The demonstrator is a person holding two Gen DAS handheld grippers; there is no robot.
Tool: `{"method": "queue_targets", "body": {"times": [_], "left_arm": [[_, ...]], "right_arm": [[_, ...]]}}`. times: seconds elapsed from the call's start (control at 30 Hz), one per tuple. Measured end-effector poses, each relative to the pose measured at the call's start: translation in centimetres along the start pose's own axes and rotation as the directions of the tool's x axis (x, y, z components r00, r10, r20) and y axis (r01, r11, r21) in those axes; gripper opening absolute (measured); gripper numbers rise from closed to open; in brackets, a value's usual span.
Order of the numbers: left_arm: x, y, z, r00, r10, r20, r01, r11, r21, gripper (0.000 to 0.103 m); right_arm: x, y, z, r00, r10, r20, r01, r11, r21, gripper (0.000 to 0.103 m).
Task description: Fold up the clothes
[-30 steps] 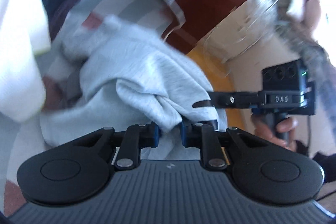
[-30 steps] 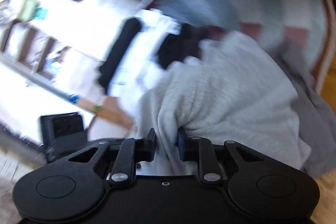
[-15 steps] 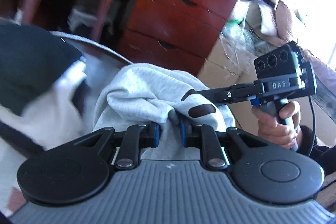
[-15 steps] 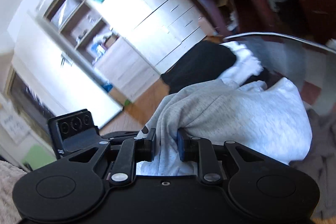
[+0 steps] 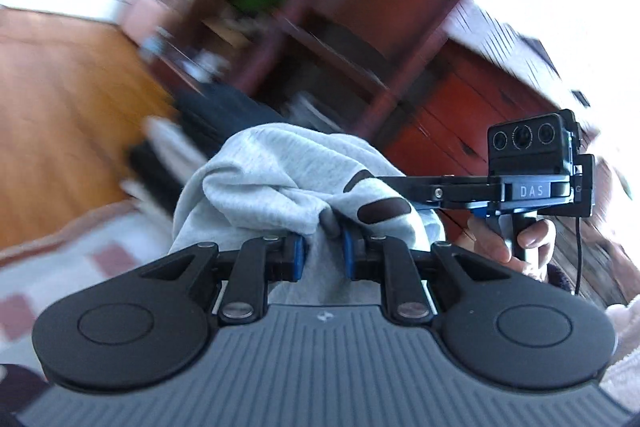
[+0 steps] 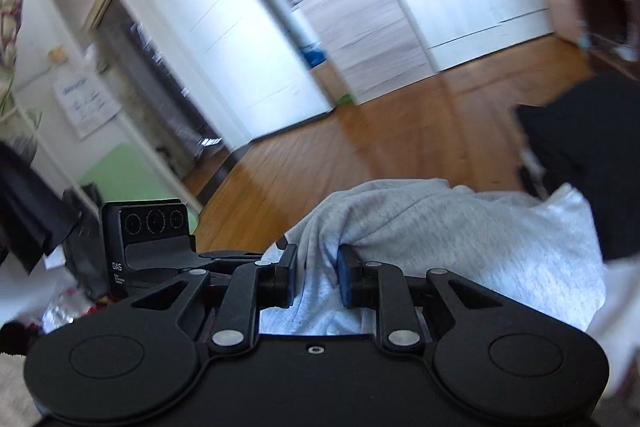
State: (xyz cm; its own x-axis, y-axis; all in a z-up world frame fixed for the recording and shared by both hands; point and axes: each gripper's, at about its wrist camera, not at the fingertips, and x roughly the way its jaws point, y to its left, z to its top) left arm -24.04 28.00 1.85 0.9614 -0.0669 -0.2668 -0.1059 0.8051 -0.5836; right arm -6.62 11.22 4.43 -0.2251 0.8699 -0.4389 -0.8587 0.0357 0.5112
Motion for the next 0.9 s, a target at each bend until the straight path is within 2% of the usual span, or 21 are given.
{"method": "queue_targets", "body": {"times": [0.07,0.13,0.17,0.23,0.27,0.33,0.37,0.4,0.43,0.47,0.5,0.57,0.6,0.63,0.7,0.73,0.9], "left_arm": [[-3.2,2.2,0.6,0.995,0.076,0.065,-0.074,0.997,-0.038,0.017],[-6.4,4.1,1.4,0.980,0.163,0.117,-0.154,0.985,-0.077,0.017],[-8.1,4.8,1.7,0.966,0.215,0.146,-0.204,0.975,-0.084,0.017],[-11.0,5.4,2.6,0.917,0.345,0.202,-0.330,0.938,-0.102,0.017],[-12.0,5.2,2.9,0.872,0.436,0.221,-0.425,0.900,-0.096,0.017],[-12.2,5.4,3.2,0.752,0.618,0.227,-0.623,0.780,-0.061,0.019],[-11.5,6.4,3.2,0.695,0.691,0.196,-0.695,0.716,-0.059,0.026],[-10.3,8.2,3.0,0.642,0.754,0.139,-0.756,0.653,-0.049,0.037],[-9.0,10.5,2.6,0.607,0.792,0.067,-0.791,0.610,-0.043,0.043],[-8.1,13.4,1.8,0.578,0.816,-0.021,-0.815,0.575,-0.070,0.045],[-7.8,16.1,0.6,0.555,0.826,-0.097,-0.830,0.544,-0.121,0.043],[-8.5,20.2,-2.2,0.521,0.831,-0.195,-0.849,0.482,-0.216,0.042],[-9.4,21.7,-3.5,0.488,0.838,-0.243,-0.867,0.434,-0.244,0.042],[-10.4,23.0,-4.6,0.456,0.845,-0.279,-0.882,0.390,-0.264,0.042],[-13.0,24.7,-6.0,0.409,0.866,-0.286,-0.900,0.331,-0.285,0.043],[-14.1,25.5,-6.4,0.400,0.871,-0.286,-0.900,0.315,-0.302,0.043],[-15.3,29.2,-6.3,0.489,0.841,-0.231,-0.830,0.367,-0.420,0.047]], "right_arm": [[4.6,1.5,2.1,0.999,0.029,-0.044,-0.032,0.997,-0.073,0.025],[9.2,2.7,4.1,0.993,0.063,-0.095,-0.075,0.989,-0.128,0.025],[11.5,3.3,5.2,0.989,0.085,-0.121,-0.103,0.983,-0.150,0.025],[15.9,4.8,7.3,0.978,0.135,-0.159,-0.166,0.965,-0.201,0.024],[17.8,5.6,8.1,0.974,0.154,-0.169,-0.191,0.954,-0.233,0.024],[21.4,7.3,8.8,0.978,0.131,-0.161,-0.182,0.915,-0.359,0.030],[23.3,7.9,9.2,0.982,0.109,-0.155,-0.164,0.896,-0.413,0.036],[25.7,7.8,9.3,0.990,0.032,-0.140,-0.091,0.893,-0.440,0.048],[28.2,7.4,9.2,0.989,-0.087,-0.121,0.021,0.886,-0.464,0.051],[30.3,6.7,8.8,0.976,-0.188,-0.113,0.114,0.876,-0.469,0.051],[31.8,5.9,7.8,0.966,-0.222,-0.134,0.141,0.884,-0.446,0.051],[34.6,4.3,5.9,0.941,-0.287,-0.178,0.198,0.895,-0.400,0.050],[35.8,3.6,4.9,0.930,-0.302,-0.208,0.211,0.904,-0.371,0.050],[36.4,3.1,3.7,0.931,-0.258,-0.258,0.171,0.933,-0.317,0.050],[37.6,2.3,1.0,0.919,-0.202,-0.338,0.119,0.961,-0.250,0.050],[38.0,1.9,-0.4,0.912,-0.197,-0.360,0.109,0.962,-0.251,0.050],[40.3,-1.0,-5.1,0.851,-0.168,-0.498,0.069,0.975,-0.211,0.051]]}}
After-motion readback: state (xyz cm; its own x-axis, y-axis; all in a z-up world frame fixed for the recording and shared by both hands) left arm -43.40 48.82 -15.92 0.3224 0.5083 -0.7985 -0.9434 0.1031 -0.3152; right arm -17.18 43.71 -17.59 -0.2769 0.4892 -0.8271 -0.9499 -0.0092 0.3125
